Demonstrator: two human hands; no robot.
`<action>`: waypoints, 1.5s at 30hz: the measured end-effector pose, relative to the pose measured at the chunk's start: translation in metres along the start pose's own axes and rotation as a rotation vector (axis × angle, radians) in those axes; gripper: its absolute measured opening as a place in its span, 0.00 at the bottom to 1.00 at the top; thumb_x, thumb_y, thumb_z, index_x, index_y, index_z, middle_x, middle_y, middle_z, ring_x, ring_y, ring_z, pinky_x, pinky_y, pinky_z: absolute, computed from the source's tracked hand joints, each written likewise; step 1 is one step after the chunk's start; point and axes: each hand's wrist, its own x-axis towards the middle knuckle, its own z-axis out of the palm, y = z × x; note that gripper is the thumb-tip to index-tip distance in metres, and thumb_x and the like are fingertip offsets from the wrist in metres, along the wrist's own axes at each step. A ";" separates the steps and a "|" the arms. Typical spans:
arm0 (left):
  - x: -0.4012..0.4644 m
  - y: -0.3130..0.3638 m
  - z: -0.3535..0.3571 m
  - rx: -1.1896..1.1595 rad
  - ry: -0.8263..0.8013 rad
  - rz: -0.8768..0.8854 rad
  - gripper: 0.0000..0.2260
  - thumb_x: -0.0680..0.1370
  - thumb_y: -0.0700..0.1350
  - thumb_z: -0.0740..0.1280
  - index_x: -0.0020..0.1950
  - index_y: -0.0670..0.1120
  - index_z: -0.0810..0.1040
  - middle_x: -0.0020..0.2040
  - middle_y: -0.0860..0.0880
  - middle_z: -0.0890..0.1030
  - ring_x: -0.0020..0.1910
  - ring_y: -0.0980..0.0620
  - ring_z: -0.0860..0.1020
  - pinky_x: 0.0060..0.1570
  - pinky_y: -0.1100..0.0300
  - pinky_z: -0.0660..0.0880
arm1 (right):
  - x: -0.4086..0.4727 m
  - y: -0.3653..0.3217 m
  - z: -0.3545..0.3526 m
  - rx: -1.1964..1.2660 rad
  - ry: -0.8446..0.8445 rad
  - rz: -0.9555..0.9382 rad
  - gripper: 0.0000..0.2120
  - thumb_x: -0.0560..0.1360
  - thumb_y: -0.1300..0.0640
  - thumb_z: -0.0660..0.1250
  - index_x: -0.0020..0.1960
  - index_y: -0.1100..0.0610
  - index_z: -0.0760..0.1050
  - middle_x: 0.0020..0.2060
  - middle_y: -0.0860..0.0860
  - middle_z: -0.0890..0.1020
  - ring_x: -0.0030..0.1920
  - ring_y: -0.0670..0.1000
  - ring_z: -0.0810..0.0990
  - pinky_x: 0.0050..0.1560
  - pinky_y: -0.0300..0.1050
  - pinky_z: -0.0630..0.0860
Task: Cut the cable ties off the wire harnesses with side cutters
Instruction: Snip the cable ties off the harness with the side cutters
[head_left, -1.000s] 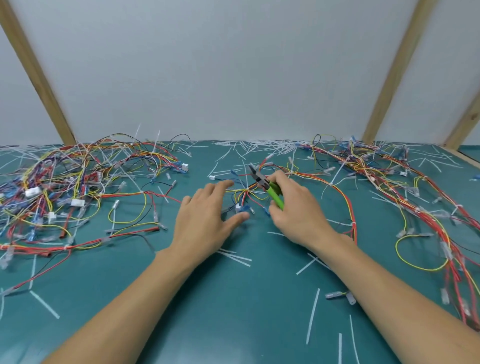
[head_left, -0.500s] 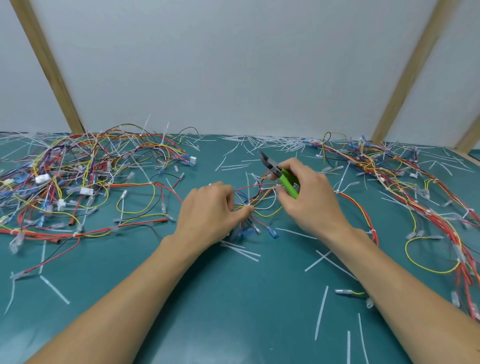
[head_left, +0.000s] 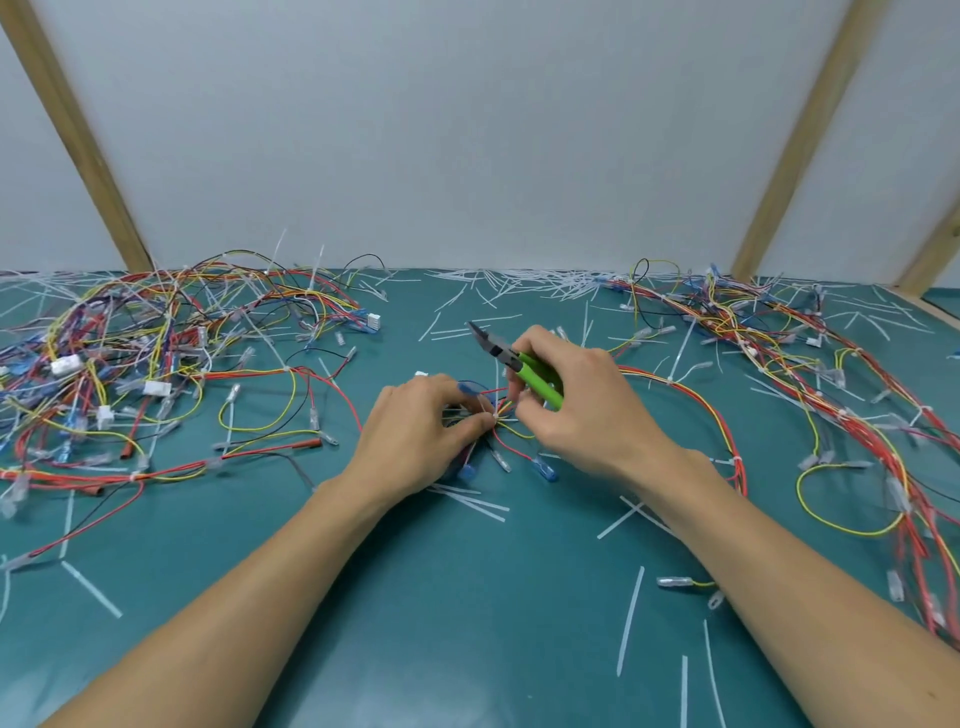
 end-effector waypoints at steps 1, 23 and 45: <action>0.000 -0.001 0.000 -0.020 -0.001 0.006 0.04 0.76 0.54 0.72 0.48 0.56 0.85 0.48 0.57 0.85 0.51 0.53 0.80 0.56 0.52 0.74 | -0.001 0.000 0.001 -0.045 -0.038 0.008 0.06 0.71 0.58 0.65 0.48 0.51 0.73 0.36 0.46 0.81 0.38 0.55 0.76 0.44 0.55 0.76; -0.002 -0.001 -0.005 -0.195 0.084 -0.057 0.12 0.80 0.58 0.65 0.43 0.55 0.84 0.36 0.60 0.84 0.41 0.58 0.83 0.48 0.52 0.79 | -0.004 -0.009 -0.005 0.558 0.053 0.135 0.17 0.72 0.74 0.64 0.48 0.52 0.74 0.61 0.51 0.84 0.41 0.45 0.81 0.49 0.52 0.80; -0.001 0.000 -0.009 0.324 0.097 0.054 0.09 0.80 0.56 0.65 0.54 0.56 0.83 0.50 0.55 0.80 0.52 0.48 0.76 0.49 0.53 0.68 | -0.002 0.006 0.016 0.133 -0.197 0.287 0.25 0.71 0.62 0.65 0.65 0.44 0.77 0.50 0.37 0.82 0.50 0.40 0.78 0.53 0.38 0.74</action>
